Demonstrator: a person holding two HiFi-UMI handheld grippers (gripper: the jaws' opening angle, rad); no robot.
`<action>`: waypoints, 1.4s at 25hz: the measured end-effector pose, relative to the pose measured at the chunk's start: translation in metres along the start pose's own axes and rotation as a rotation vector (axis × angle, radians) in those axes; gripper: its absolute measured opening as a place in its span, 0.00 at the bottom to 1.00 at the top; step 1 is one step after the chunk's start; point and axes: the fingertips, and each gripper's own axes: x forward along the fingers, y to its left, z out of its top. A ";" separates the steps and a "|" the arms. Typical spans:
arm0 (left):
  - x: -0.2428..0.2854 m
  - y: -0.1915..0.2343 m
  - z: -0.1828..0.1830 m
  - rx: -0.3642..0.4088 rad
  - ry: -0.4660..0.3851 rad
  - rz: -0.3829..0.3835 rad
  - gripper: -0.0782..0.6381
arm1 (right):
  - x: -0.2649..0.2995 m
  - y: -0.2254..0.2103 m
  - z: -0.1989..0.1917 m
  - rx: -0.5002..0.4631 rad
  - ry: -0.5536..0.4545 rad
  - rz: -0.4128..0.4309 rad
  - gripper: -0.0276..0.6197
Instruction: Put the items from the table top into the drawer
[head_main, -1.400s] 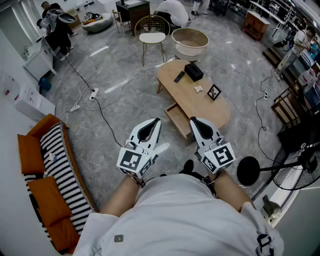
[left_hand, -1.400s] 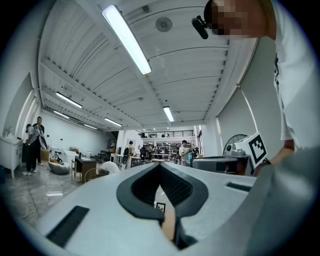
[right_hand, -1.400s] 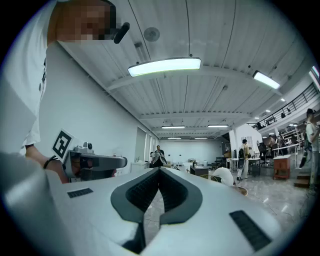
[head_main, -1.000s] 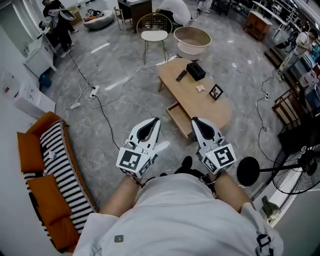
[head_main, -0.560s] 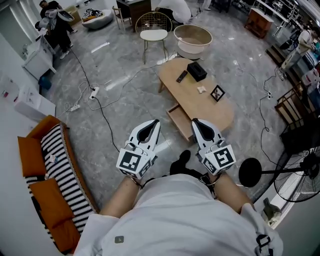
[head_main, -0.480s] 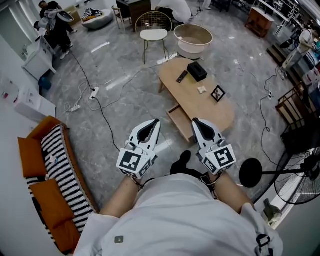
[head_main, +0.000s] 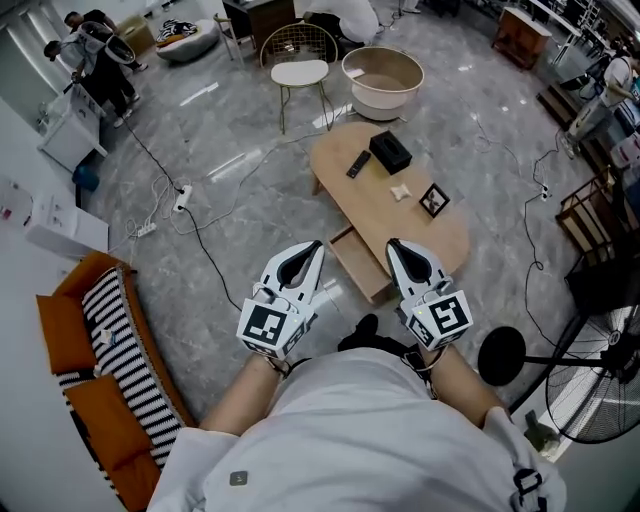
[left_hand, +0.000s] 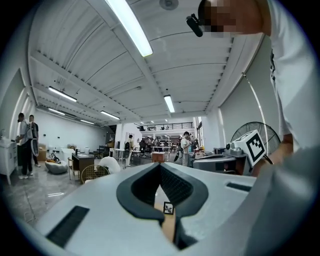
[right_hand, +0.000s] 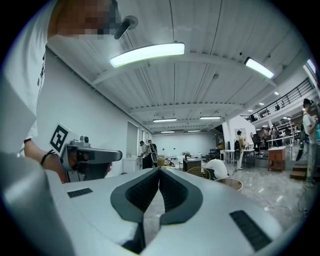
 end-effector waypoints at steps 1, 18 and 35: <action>0.014 0.000 0.000 0.003 0.002 -0.008 0.12 | 0.002 -0.015 -0.001 0.001 0.004 -0.008 0.08; 0.195 -0.022 -0.016 0.016 0.065 -0.139 0.12 | 0.000 -0.193 -0.013 0.030 0.026 -0.129 0.09; 0.318 0.021 -0.049 0.005 0.115 -0.324 0.12 | 0.063 -0.277 -0.062 0.081 0.169 -0.235 0.11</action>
